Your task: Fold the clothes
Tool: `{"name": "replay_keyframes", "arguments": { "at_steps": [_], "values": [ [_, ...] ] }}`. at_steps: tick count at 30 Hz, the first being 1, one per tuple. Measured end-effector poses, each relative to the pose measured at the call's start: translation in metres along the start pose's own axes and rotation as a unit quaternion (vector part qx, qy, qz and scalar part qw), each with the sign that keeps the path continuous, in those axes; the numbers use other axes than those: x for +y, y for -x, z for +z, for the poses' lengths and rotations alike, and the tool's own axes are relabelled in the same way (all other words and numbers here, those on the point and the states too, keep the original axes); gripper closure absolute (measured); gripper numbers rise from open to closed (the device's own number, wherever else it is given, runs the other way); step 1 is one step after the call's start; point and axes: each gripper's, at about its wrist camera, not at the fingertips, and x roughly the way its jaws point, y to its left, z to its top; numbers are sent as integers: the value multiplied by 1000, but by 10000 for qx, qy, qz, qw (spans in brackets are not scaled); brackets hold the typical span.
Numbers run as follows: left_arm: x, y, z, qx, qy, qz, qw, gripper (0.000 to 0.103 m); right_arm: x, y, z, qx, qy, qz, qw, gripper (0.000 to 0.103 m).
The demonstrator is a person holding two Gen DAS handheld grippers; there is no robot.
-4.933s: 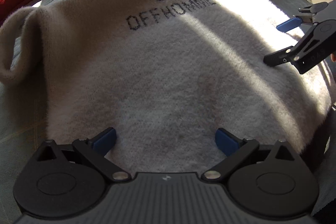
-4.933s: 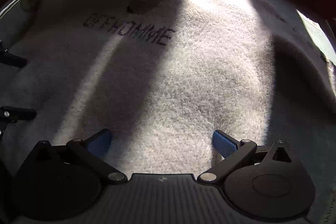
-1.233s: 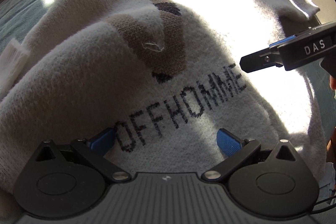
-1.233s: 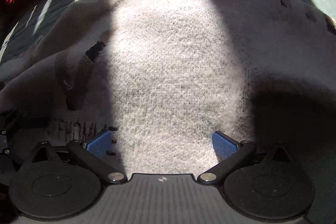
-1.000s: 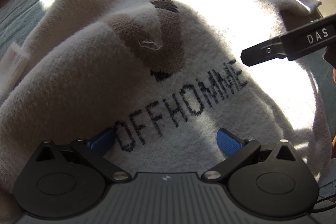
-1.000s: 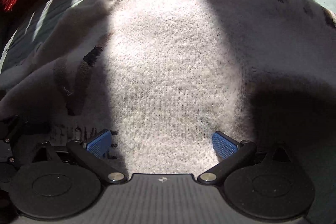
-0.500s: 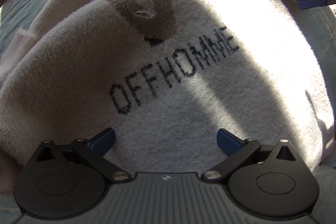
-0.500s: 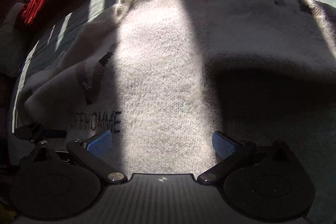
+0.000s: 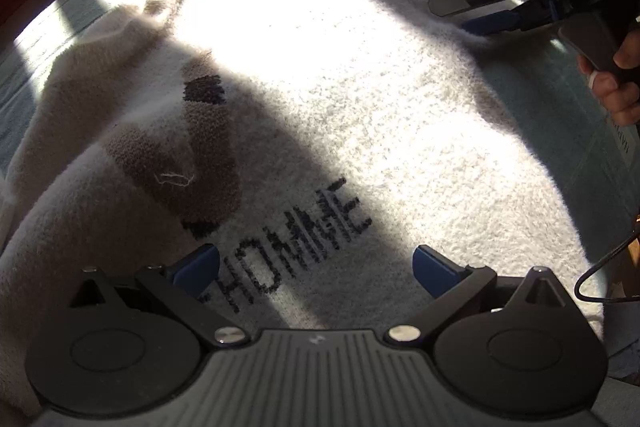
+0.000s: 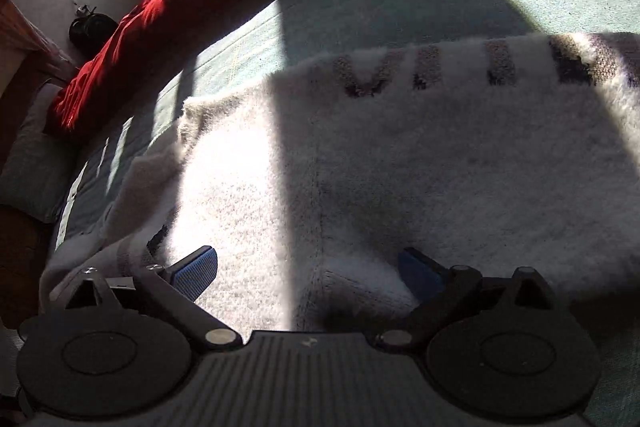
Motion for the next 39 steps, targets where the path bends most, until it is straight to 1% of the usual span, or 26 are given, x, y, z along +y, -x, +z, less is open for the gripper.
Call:
{"name": "replay_keyframes", "arguments": {
  "at_steps": [2,5,8,11,12,13,14,16,18,19,21,23,24,27,28,30,32,34,36,37,38,39],
  "values": [
    [-2,-2,1,51,-44,10,10000,1,-15,17,-1,-126,-47,-66,9999,4],
    [-5,-1,7,63,-54,40,10000,1,-54,47,14,-596,-397,-263,9971,4],
    [-13,-1,17,27,-98,66,9999,1,-95,77,32,-1111,-791,-476,9895,4],
    [-26,-6,33,-35,-120,49,9999,1,-139,103,51,-1583,-1204,-624,9780,4],
    [-30,-8,39,-56,-127,43,9999,1,-155,103,57,-1645,-1293,-621,9759,4],
    [-34,-10,44,-77,-134,38,9999,1,-167,100,64,-1645,-1261,-715,9757,4],
    [-39,-12,49,-98,-141,32,9998,1,-177,97,70,-1621,-1184,-860,9759,4],
    [-47,-15,60,-139,-156,20,9998,1,-199,92,79,-1508,-1155,-999,9767,5],
    [-55,-18,67,-165,-181,-8,9997,1,-216,93,84,-1517,-1038,-1286,9745,6],
    [-59,-19,70,-171,-191,-25,9997,1,-223,95,87,-1516,-983,-1361,9741,7],
    [-62,-20,70,-190,-263,-3,9995,1,-237,101,91,-1484,-1027,-1365,9741,7],
    [-66,-21,71,-208,-335,18,9992,1,-241,105,96,-1522,-1072,-1557,9701,7],
    [-68,-22,71,-217,-371,29,9991,1,-237,108,97,-1539,-1095,-1515,9702,6],
    [-71,-23,70,-255,-470,72,9985,1,-212,116,95,-1566,-1180,-1048,9750,6],
    [-71,-22,69,-273,-498,94,9983,1,-200,115,93,-1503,-1118,-845,9786,5],
    [-69,-21,66,-312,-503,93,9982,1,-170,106,89,-1268,-857,-369,9875,4],
    [-67,-19,62,-336,-487,70,9982,1,-138,86,83,-900,-713,329,9928,3],
    [-63,-19,56,-329,-412,72,9986,1,-106,61,76,-477,-643,1077,9910,2],
    [-60,-18,50,-317,-322,61,9990,1,-75,30,67,-26,-680,1745,9823,2],
    [-58,-18,47,-302,-283,47,9991,1,-64,15,62,180,-697,2007,9770,1],
    [-56,-18,43,-286,-245,33,9993,1,-54,3,58,349,-686,2154,9735,1],
    [-53,-18,40,-271,-207,20,9994,1,-45,-9,54,491,-654,2214,9718,1]
  ]
}}
